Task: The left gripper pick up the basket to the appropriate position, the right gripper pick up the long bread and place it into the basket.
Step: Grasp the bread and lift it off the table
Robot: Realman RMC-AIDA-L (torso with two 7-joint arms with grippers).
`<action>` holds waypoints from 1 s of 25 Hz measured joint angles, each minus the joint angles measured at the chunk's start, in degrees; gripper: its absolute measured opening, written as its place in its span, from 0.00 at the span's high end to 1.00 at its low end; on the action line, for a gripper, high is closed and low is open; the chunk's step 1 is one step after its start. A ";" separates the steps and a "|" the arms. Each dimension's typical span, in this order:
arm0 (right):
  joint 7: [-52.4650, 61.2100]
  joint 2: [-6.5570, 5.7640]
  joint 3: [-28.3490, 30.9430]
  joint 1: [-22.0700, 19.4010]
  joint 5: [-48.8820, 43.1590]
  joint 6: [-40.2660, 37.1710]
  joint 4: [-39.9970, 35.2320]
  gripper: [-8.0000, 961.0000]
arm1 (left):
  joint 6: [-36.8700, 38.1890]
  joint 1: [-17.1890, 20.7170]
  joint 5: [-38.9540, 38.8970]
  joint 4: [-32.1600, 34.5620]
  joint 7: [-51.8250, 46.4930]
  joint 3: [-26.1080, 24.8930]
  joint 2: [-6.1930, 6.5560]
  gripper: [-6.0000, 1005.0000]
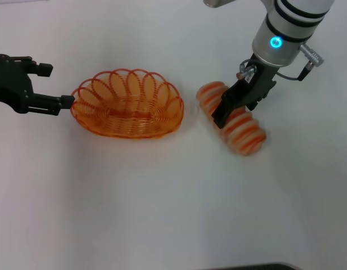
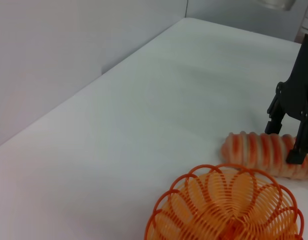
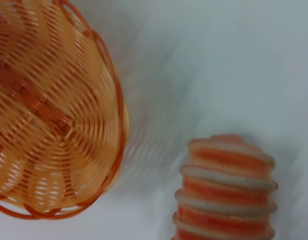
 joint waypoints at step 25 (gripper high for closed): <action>-0.56 -0.50 -2.83 -1.26 0.65 1.29 -2.33 0.32 | -0.62 0.21 -0.01 -0.19 0.03 0.01 0.01 0.12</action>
